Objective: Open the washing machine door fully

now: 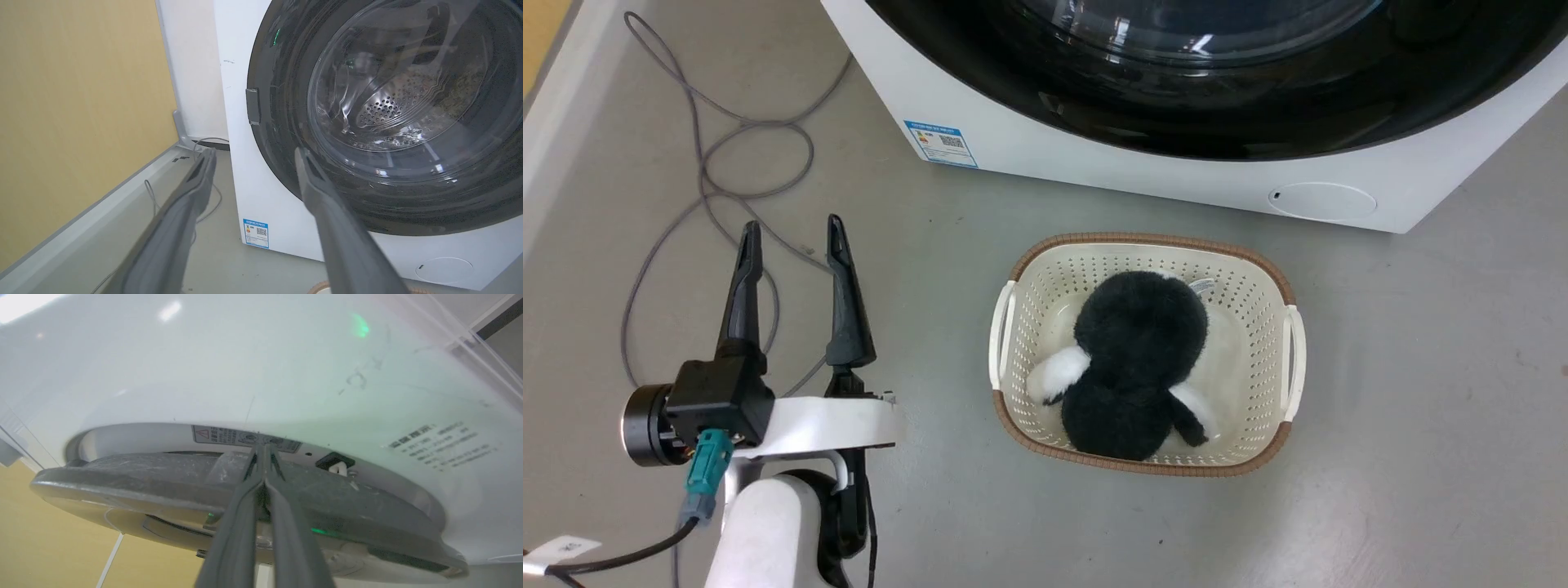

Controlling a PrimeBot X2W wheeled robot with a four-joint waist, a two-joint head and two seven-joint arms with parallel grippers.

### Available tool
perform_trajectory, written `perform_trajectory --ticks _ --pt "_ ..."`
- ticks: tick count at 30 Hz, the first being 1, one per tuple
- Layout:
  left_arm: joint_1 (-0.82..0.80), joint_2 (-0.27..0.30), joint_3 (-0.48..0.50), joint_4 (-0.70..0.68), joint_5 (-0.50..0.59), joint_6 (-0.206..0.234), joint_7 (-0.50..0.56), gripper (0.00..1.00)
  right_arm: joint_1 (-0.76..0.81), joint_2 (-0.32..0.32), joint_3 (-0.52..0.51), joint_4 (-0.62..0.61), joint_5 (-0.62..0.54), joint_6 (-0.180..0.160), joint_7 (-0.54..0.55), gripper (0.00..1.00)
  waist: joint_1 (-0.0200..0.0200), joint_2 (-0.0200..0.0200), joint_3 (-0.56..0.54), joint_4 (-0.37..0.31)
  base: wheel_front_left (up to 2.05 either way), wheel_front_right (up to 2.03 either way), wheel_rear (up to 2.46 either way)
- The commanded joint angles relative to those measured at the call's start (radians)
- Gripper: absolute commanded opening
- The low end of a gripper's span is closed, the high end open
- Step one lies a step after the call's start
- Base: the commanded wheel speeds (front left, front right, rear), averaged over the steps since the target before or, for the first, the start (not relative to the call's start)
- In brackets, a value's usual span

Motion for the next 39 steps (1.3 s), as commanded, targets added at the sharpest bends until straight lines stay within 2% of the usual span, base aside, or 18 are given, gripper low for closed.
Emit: perform_trajectory --ticks 1,8,16,22,32,39 --pt "-0.018 0.0 -0.002 0.001 -0.004 0.004 -0.009 1.0 -0.019 0.016 0.03 0.018 0.027 0.001 0.035 0.0 -0.0001 0.0 0.001 -0.001 0.0 0.0 0.0" --pt "-0.03 0.0 -0.003 0.005 -0.01 0.009 -0.023 1.0 -0.033 -0.009 0.064 0.024 0.102 0.001 0.097 0.0 -0.0001 0.0 0.015 -0.005 0.0 0.0 0.0" --pt "-0.029 0.0 -0.004 0.014 -0.012 0.007 -0.023 1.0 0.005 0.002 0.098 -0.003 0.112 0.001 0.145 0.0 -0.0001 0.0 0.004 -0.016 0.0 0.0 0.0" --pt "-0.005 0.0 0.005 0.026 -0.007 0.004 -0.023 1.0 0.072 0.006 0.13 -0.047 0.12 0.001 0.182 0.0 -0.0001 0.0 -0.042 -0.027 0.0 0.0 0.0" --pt "0.064 0.0 0.032 0.045 0.01 -0.01 -0.023 1.0 0.28 -0.001 0.181 -0.211 0.173 0.001 0.298 0.0 -0.0001 0.0 -0.139 -0.054 0.0 0.0 0.0" --pt "0.102 0.0 0.039 0.052 0.022 -0.018 -0.023 1.0 0.406 0.005 0.202 -0.322 0.194 0.001 0.325 0.0 -0.0001 0.0 -0.19 -0.071 0.0 0.0 0.0"
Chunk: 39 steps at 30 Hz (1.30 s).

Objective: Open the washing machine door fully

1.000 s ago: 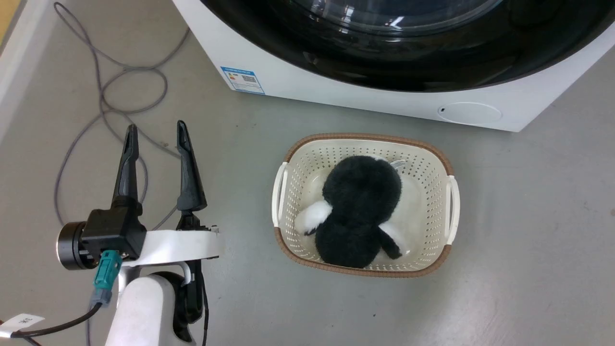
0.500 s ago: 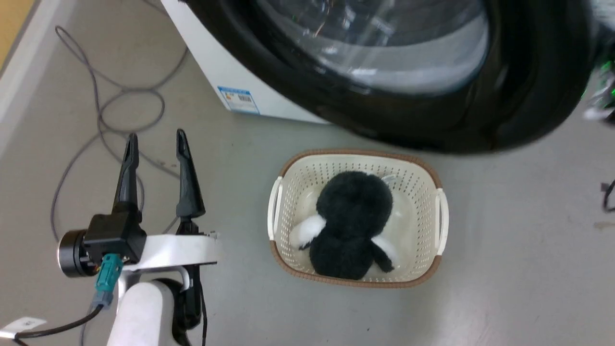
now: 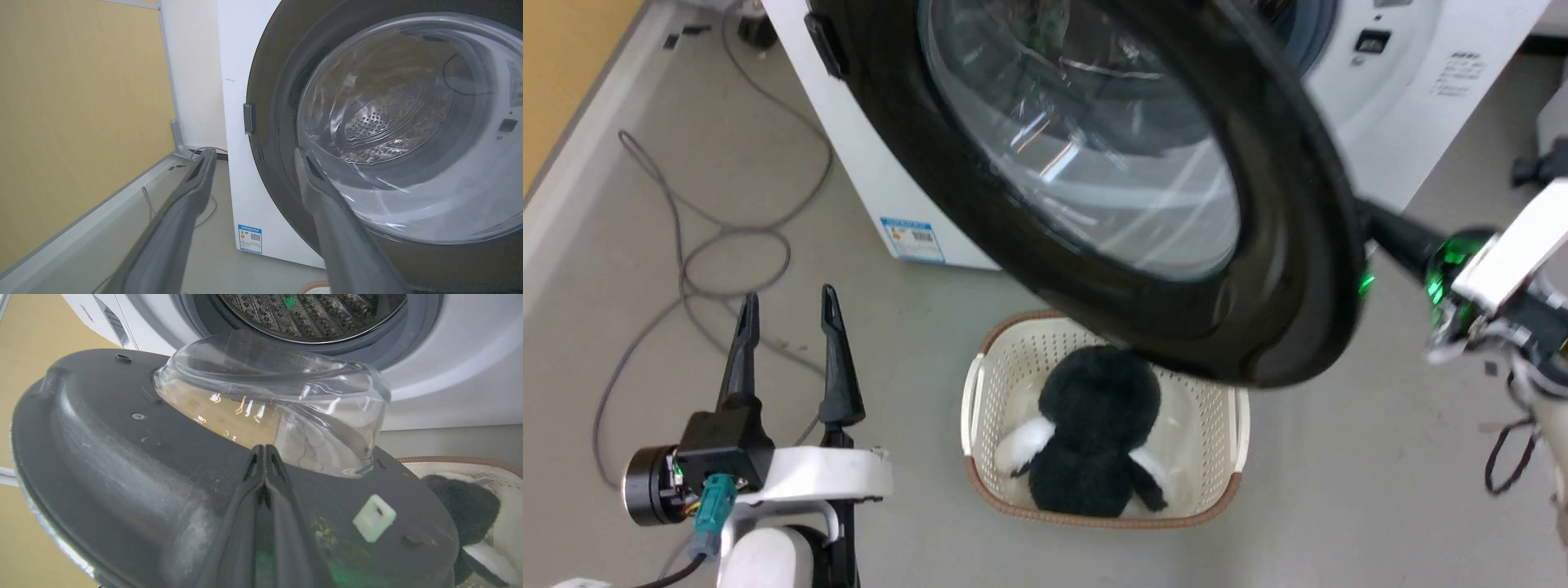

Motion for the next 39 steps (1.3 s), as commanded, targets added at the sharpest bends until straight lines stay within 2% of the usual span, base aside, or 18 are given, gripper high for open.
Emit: perform_trajectory --ticks 1,17,27,31,35,39 --pt "0.014 0.001 0.002 0.004 0.01 -0.002 -0.005 1.0 0.039 0.008 0.013 -0.027 0.009 0.002 0.011 0.0 0.0 0.0 -0.023 -0.009 0.0 0.0 0.0" --pt "0.073 0.001 -0.013 0.028 0.024 -0.016 -0.005 1.0 0.333 0.123 0.145 -0.31 0.007 0.002 0.005 0.0 0.0 0.0 -0.122 -0.015 0.0 0.0 0.0" --pt "0.116 0.001 -0.011 0.043 0.028 -0.012 -0.005 1.0 0.445 0.189 0.282 -0.37 -0.021 0.002 0.007 0.0 0.0 0.0 -0.174 -0.024 0.0 0.0 0.0" --pt "0.132 0.001 -0.007 0.048 0.031 -0.013 -0.005 1.0 0.47 0.199 0.301 -0.379 -0.022 0.002 -0.011 0.0 0.0 0.0 -0.196 -0.032 0.0 0.0 0.0" --pt "0.145 0.001 -0.004 0.051 0.033 -0.016 -0.005 1.0 0.479 0.194 0.262 -0.38 -0.07 0.002 -0.118 0.0 0.0 0.0 -0.215 -0.042 0.0 0.0 0.0" --pt "0.154 0.001 -0.001 0.055 0.034 -0.018 -0.005 1.0 0.477 0.18 0.2 -0.377 -0.184 0.002 -0.342 0.0 0.0 0.0 -0.227 -0.048 0.0 0.0 0.0"
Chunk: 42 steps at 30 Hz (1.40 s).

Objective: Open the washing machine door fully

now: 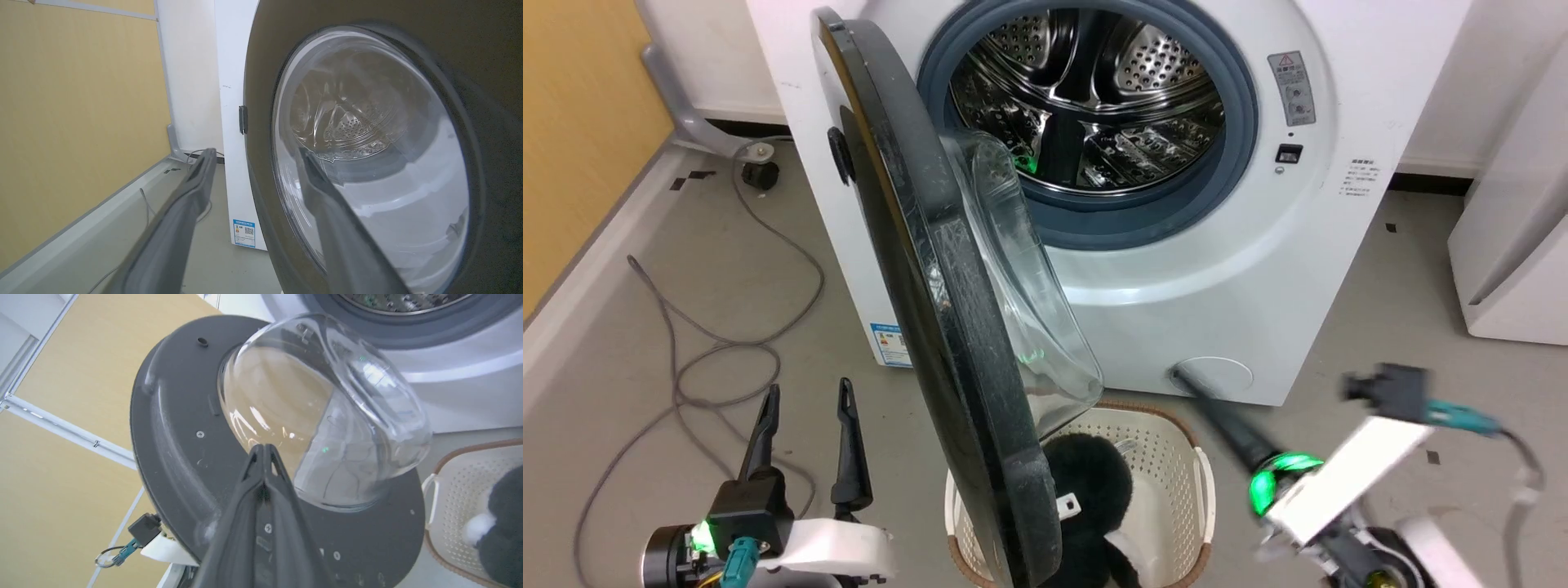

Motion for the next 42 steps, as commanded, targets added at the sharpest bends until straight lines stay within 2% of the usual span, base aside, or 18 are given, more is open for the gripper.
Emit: perform_trajectory --ticks 1,6,8,11,14,16,20,21,23,27,32,37,38,39,42 --pt "0.015 0.001 0.004 0.002 0.002 -0.001 -0.005 1.0 0.007 -0.018 -0.018 0.008 -0.073 0.001 -0.109 0.0 0.0001 0.0 -0.006 -0.006 0.0 0.0 0.0" --pt "0.025 0.001 0.016 0.0 0.003 -0.003 -0.005 1.0 -0.007 -0.064 -0.031 0.059 -0.253 0.001 -0.414 0.0 0.0001 0.0 -0.019 -0.023 0.0 0.0 0.0" --pt "0.029 0.001 0.023 -0.001 0.003 -0.003 -0.005 1.0 -0.012 -0.081 -0.033 0.083 -0.339 0.001 -0.501 0.0 0.0001 0.0 -0.022 -0.031 0.0 0.0 0.0" --pt "0.035 0.001 0.029 -0.005 0.002 -0.004 -0.005 1.0 -0.012 -0.08 -0.101 0.094 -0.48 0.001 -0.529 0.0 0.0001 0.0 -0.025 -0.046 0.0 0.0 0.0" --pt "0.037 0.001 0.033 -0.008 0.002 -0.004 -0.005 1.0 0.01 -0.045 -0.229 0.038 -0.702 0.001 -0.53 0.0 0.0001 0.0 -0.025 -0.057 0.0 0.0 0.0" --pt "0.037 0.001 0.035 -0.009 0.002 -0.004 -0.005 1.0 0.035 -0.027 -0.283 -0.008 -0.865 0.001 -0.531 0.0 0.0001 0.0 -0.024 -0.063 0.0 0.0 0.0" --pt "0.038 0.001 0.036 -0.01 0.001 -0.005 -0.005 1.0 0.092 0.022 -0.37 -0.088 -1.11 0.001 -0.531 0.0 0.0001 0.0 -0.024 -0.071 0.0 0.0 0.0" --pt "0.039 0.001 0.035 -0.01 0.0 -0.004 -0.005 1.0 0.139 0.07 -0.419 -0.125 -1.213 0.001 -0.531 0.0 0.0001 0.0 -0.024 -0.075 0.0 0.0 0.0" --pt "0.038 0.001 0.035 -0.01 0.0 -0.004 -0.005 1.0 0.169 0.077 -0.428 -0.132 -1.287 0.001 -0.531 0.0 0.0001 0.0 -0.024 -0.075 0.0 0.0 0.0" --pt "0.039 0.001 0.033 -0.011 -0.001 -0.006 -0.005 1.0 0.23 0.116 -0.458 -0.1 -1.348 0.001 -0.531 0.0 0.0001 0.0 -0.026 -0.073 0.0 0.0 0.0" --pt "0.041 0.001 0.03 -0.01 -0.002 -0.006 -0.005 1.0 0.276 0.144 -0.468 -0.014 -1.368 0.001 -0.531 0.0 0.0001 0.0 -0.027 -0.07 0.0 0.0 0.0" --pt "0.042 0.001 0.032 -0.008 -0.003 -0.005 -0.005 1.0 0.283 0.157 -0.488 0.002 -1.347 0.001 -0.531 0.0 0.0001 0.0 -0.029 -0.067 0.0 0.0 0.0" --pt "0.042 0.001 0.032 -0.007 -0.002 -0.005 -0.005 1.0 0.283 0.157 -0.49 0.001 -1.345 0.001 -0.531 0.45 0.0001 0.0 -0.03 -0.067 0.0 0.0 0.0" --pt "0.042 0.001 0.032 -0.007 -0.002 -0.006 -0.005 1.0 0.283 0.158 -0.492 -0.002 -1.344 0.001 -0.531 1.0 0.0001 0.0 -0.03 -0.067 0.0 0.0 0.0" --pt "0.042 0.001 0.034 -0.007 -0.003 -0.005 -0.005 1.0 0.283 0.159 -0.499 -0.01 -1.334 0.001 -0.531 1.0 0.0001 0.0 -0.032 -0.065 0.0 0.0 0.0"
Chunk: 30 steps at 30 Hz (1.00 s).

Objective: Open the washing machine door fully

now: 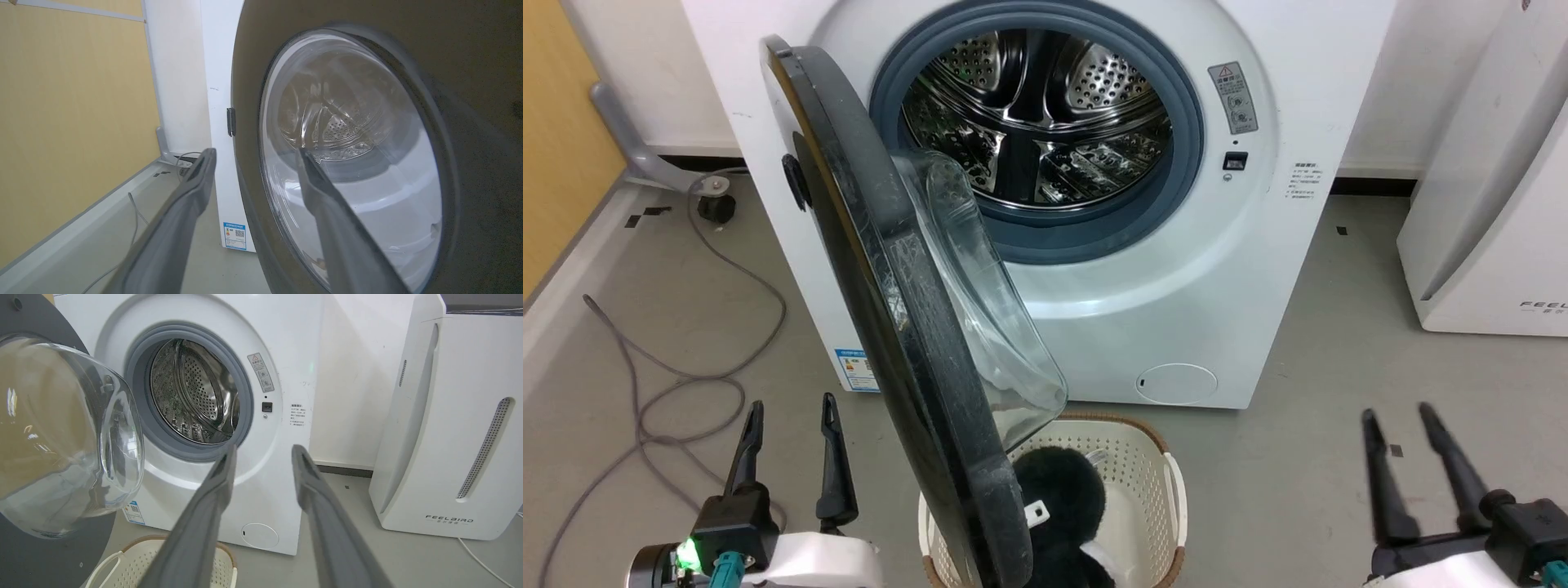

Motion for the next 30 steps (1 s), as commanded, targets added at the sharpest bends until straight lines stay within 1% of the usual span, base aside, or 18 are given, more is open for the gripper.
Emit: perform_trajectory --ticks 1,3,4,5,6,9,12,19,22,24,25,26,30 --pt "0.009 0.001 0.002 -0.001 -0.003 -0.003 -0.005 1.0 0.01 0.006 -0.001 -0.006 0.008 0.001 -0.004 1.0 0.0 -0.0001 -0.001 0.001 0.0 0.0 0.0" --pt "0.005 0.001 0.008 -0.006 -0.005 0.001 -0.005 1.0 0.011 0.006 -0.001 -0.009 0.008 0.001 -0.004 1.0 0.0 -0.0001 -0.001 0.003 0.0 0.0 0.0" --pt "0.002 0.001 0.012 -0.01 0.001 0.001 -0.005 0.89 0.011 0.006 -0.001 -0.013 0.008 0.001 -0.004 1.0 0.0 -0.0001 -0.001 0.005 0.0 0.0 0.0" --pt "-0.004 0.001 0.017 -0.019 0.001 0.002 -0.005 0.34 0.012 0.006 -0.003 -0.016 0.009 0.001 -0.004 1.0 0.0 -0.0001 -0.001 0.007 0.0 0.0 0.0" --pt "-0.012 0.001 0.022 -0.029 0.001 0.003 -0.005 0.0 0.013 0.006 -0.005 -0.018 0.01 0.001 -0.004 1.0 0.0 -0.0001 -0.001 0.01 0.0 0.0 0.0" --pt "-0.032 0.001 0.034 -0.055 -0.003 0.005 -0.005 0.0 0.017 0.006 -0.009 -0.022 0.012 0.001 -0.004 1.0 0.0 -0.0001 -0.001 0.017 0.0 0.0 0.0" --pt "-0.065 0.001 0.042 -0.113 0.0 0.007 -0.005 0.0 0.021 0.006 -0.008 -0.03 0.013 0.001 -0.004 1.0 0.0 -0.0001 -0.001 0.023 0.0 0.0 0.0" --pt "-0.136 0.001 0.022 -0.28 0.0 -0.013 -0.005 0.0 0.027 0.006 -0.004 -0.043 0.013 0.001 -0.004 1.0 0.0 -0.0001 0.0 0.029 0.0 0.0 0.0" --pt "-0.152 0.001 -0.025 -0.348 0.002 -0.023 -0.005 0.0 0.028 0.006 -0.004 -0.052 0.016 0.001 -0.004 1.0 0.0 -0.0001 -0.001 0.03 0.0 0.0 0.0" --pt "-0.156 0.001 -0.097 -0.395 0.014 -0.049 -0.005 0.0 0.031 0.006 -0.002 -0.059 0.02 0.001 -0.004 1.0 0.0 -0.0001 -0.003 0.03 0.0 0.0 0.0" --pt "-0.154 0.001 -0.12 -0.404 0.02 -0.061 -0.005 0.0 0.032 0.006 0.0 -0.06 0.021 0.001 -0.004 1.0 0.0 -0.0001 -0.004 0.029 0.0 0.0 0.0" --pt "-0.154 0.001 -0.12 -0.404 0.02 -0.061 -0.005 0.0 0.032 0.006 0.0 -0.06 0.021 0.001 -0.004 1.0 0.0 -0.0001 -0.004 0.029 0.0 0.0 0.0" --pt "-0.14 0.001 -0.211 -0.423 0.035 -0.096 -0.005 0.0 0.036 0.006 0.002 -0.066 0.026 0.001 -0.004 1.0 0.0 -0.0001 -0.007 0.032 0.0 0.0 0.0"
